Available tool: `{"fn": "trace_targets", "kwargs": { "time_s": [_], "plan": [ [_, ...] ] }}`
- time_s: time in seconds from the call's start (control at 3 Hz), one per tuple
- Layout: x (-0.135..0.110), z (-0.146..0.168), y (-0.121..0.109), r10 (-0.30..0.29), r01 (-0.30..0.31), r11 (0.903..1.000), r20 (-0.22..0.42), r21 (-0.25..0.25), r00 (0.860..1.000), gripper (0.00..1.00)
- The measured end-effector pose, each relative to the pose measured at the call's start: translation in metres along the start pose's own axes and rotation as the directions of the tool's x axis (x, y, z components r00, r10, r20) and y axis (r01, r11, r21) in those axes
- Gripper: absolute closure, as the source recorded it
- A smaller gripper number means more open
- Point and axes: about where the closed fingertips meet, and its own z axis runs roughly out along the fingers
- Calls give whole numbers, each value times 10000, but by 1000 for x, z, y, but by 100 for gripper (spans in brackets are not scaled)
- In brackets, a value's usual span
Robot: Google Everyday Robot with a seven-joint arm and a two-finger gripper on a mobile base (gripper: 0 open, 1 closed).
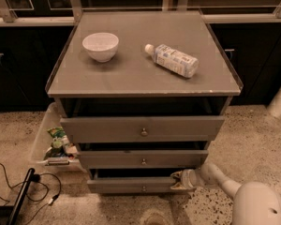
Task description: Open bottom drawer
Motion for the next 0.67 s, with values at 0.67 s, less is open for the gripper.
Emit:
{"fn": "trace_targets", "kwargs": {
  "time_s": [0.67],
  "plan": [
    [0, 0, 0, 0, 0, 10000, 1, 0, 10000, 62]
  ]
}}
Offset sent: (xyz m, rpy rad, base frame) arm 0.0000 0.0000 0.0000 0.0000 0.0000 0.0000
